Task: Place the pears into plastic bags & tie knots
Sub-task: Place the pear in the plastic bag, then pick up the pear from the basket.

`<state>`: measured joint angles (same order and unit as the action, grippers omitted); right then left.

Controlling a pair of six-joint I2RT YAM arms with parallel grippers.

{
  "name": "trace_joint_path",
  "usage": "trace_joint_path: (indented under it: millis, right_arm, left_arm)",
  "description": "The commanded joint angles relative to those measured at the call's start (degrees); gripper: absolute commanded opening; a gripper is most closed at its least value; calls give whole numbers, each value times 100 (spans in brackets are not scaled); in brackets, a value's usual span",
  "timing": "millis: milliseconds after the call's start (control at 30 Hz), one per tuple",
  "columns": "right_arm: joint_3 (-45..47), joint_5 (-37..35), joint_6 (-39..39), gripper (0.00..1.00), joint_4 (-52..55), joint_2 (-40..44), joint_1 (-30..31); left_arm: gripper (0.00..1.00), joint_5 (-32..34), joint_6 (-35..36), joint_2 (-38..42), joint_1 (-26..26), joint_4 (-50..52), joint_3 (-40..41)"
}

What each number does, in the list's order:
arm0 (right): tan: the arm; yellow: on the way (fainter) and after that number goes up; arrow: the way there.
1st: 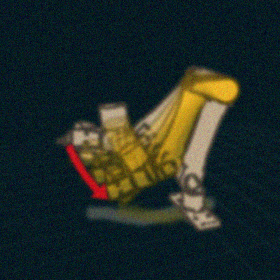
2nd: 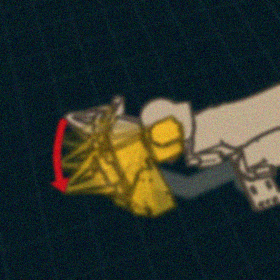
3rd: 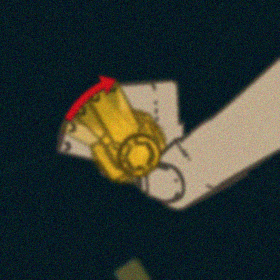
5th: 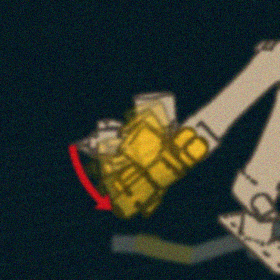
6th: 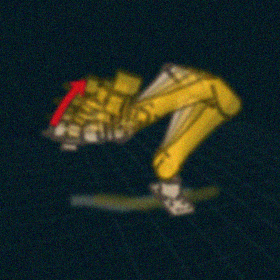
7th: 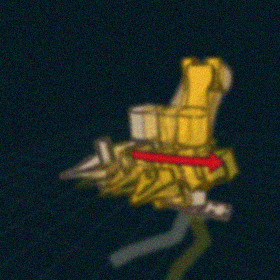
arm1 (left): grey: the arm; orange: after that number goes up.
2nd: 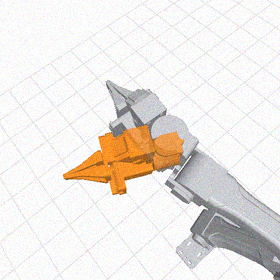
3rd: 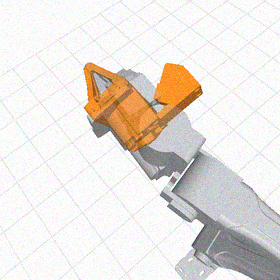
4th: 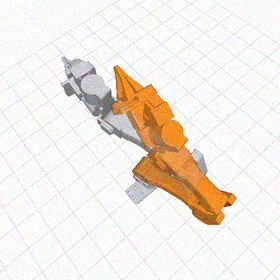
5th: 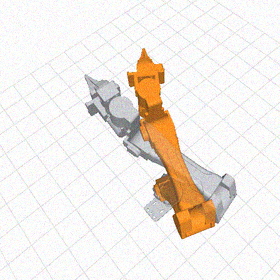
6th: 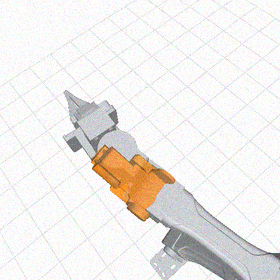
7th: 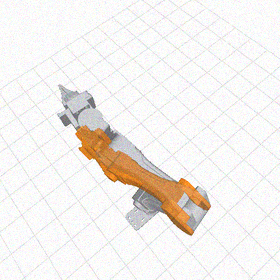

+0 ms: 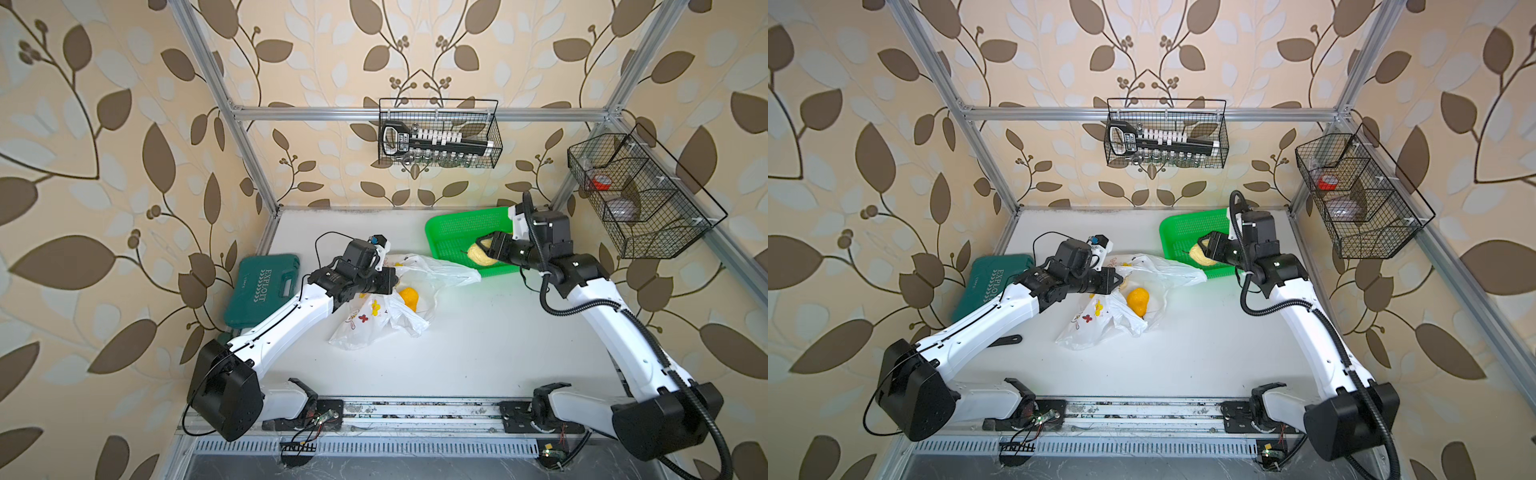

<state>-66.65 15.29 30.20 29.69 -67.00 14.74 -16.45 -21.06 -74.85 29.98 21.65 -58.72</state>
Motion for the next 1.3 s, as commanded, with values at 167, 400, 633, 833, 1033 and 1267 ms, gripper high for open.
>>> trace_joint_path:
  millis: [167,400,633,833,1033,1267]
  right_arm:
    - [1445,-309,1339,37,-882,459,1713]
    - [1146,-546,1401,35,-1862,-964,2103]
    - [146,-1006,1407,36,-2261,-2457,2140]
    - [-574,-943,1305,84,-2040,-3407,2281]
    - [-158,-574,859,91,-1560,-2195,2279]
    - [532,-925,555,90,-365,55,1844]
  left_arm:
    - [0,-147,122,117,9,11,-198]
    - [0,-269,156,180,17,142,-216]
    - [0,-359,155,208,17,139,-208]
    - [0,-378,129,182,16,81,-189]
    - [0,-320,98,208,17,45,-134]
    - [0,-263,133,208,17,46,-149]
